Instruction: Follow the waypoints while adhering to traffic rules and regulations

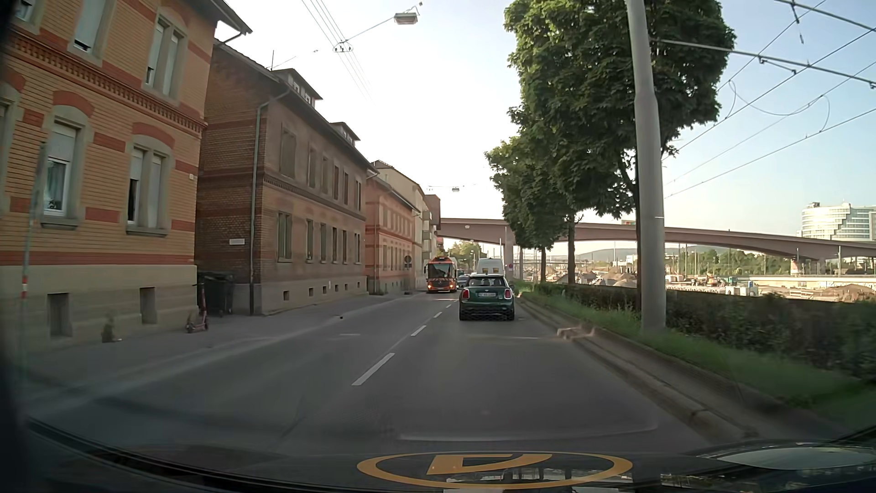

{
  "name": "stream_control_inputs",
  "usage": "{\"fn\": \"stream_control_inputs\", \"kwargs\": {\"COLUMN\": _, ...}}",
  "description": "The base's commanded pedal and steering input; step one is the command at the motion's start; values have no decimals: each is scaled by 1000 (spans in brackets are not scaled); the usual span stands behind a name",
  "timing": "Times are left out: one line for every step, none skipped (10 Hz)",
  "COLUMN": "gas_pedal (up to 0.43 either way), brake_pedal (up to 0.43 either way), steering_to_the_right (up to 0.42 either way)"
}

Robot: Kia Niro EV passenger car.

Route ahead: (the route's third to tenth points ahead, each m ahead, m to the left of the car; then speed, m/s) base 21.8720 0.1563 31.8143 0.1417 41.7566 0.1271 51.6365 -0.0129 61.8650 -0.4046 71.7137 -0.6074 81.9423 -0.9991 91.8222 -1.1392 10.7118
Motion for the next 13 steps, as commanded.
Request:
{"fn": "stream_control_inputs", "kwargs": {"gas_pedal": 110, "brake_pedal": 0, "steering_to_the_right": 5}}
{"fn": "stream_control_inputs", "kwargs": {"gas_pedal": 110, "brake_pedal": 0, "steering_to_the_right": 5}}
{"fn": "stream_control_inputs", "kwargs": {"gas_pedal": 110, "brake_pedal": 0, "steering_to_the_right": 6}}
{"fn": "stream_control_inputs", "kwargs": {"gas_pedal": 110, "brake_pedal": 0, "steering_to_the_right": 6}}
{"fn": "stream_control_inputs", "kwargs": {"gas_pedal": 110, "brake_pedal": 0, "steering_to_the_right": 5}}
{"fn": "stream_control_inputs", "kwargs": {"gas_pedal": 110, "brake_pedal": 0, "steering_to_the_right": 6}}
{"fn": "stream_control_inputs", "kwargs": {"gas_pedal": 110, "brake_pedal": 0, "steering_to_the_right": 5}}
{"fn": "stream_control_inputs", "kwargs": {"gas_pedal": 118, "brake_pedal": 0, "steering_to_the_right": 5}}
{"fn": "stream_control_inputs", "kwargs": {"gas_pedal": 130, "brake_pedal": 0, "steering_to_the_right": 5}}
{"fn": "stream_control_inputs", "kwargs": {"gas_pedal": 138, "brake_pedal": 0, "steering_to_the_right": 5}}
{"fn": "stream_control_inputs", "kwargs": {"gas_pedal": 150, "brake_pedal": 0, "steering_to_the_right": 5}}
{"fn": "stream_control_inputs", "kwargs": {"gas_pedal": 150, "brake_pedal": 0, "steering_to_the_right": 4}}
{"fn": "stream_control_inputs", "kwargs": {"gas_pedal": 150, "brake_pedal": 0, "steering_to_the_right": 4}}
